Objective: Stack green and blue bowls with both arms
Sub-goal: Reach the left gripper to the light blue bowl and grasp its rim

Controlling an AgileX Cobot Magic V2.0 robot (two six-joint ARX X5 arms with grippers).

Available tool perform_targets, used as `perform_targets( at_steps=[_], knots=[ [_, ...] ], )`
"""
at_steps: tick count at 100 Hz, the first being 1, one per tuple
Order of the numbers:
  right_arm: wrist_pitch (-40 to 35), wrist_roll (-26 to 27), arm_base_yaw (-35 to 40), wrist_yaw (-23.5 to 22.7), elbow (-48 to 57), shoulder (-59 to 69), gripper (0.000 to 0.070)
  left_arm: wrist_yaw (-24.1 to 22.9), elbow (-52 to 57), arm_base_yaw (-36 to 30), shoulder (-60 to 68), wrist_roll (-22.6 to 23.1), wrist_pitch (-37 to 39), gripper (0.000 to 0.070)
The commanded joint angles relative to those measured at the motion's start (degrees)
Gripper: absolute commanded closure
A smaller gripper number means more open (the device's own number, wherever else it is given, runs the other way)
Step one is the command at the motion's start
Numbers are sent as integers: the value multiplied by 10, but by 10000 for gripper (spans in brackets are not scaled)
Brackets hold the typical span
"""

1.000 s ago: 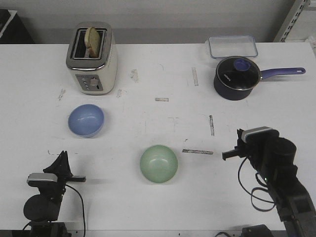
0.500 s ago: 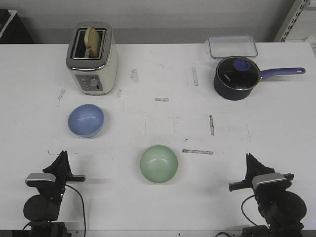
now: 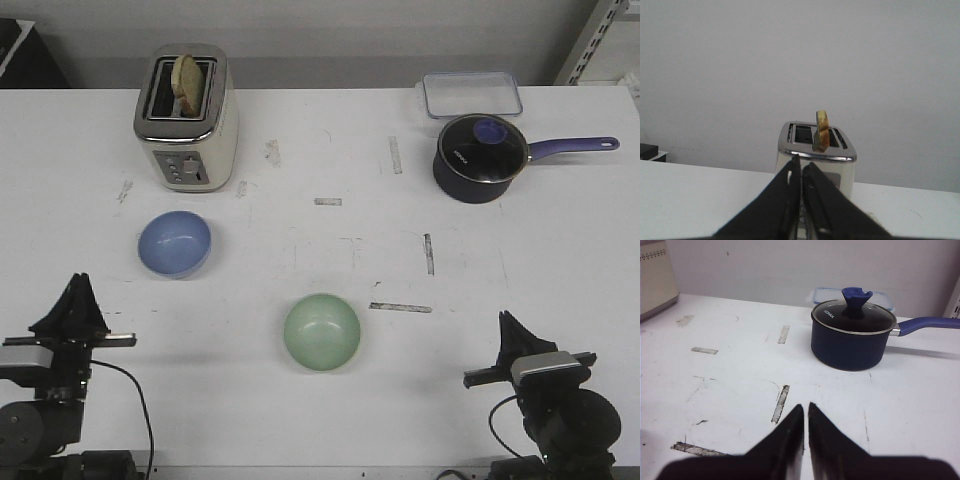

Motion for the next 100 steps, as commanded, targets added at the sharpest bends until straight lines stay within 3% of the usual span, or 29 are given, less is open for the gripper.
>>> perform_targets(
  at_steps=[1,9,26,47,59,75,88,100],
  knots=[
    [5,6,0,1,-2,0,700,-1,77,1,69,33,-21,698],
    [5,6,0,1,-2,0,700,-1,166,1,150,58,-70,697],
    [5,6,0,1,-4,0,700,-2,308,2,307,61,-178,671],
    [5,6,0,0,-4,0,700,8,361,18,455,68,-241,501],
    [5,6,0,0,-4,0,700,16,361,29,517,54,-262,331],
    [5,6,0,1,-4,0,700,30,361,47,595,29,-300,231],
    [5,6,0,0,-4,0,700,38,361,58,658,19,-324,0],
    [5,6,0,0,-4,2,700,64,361,62,711,9,-329,0]
  ],
)
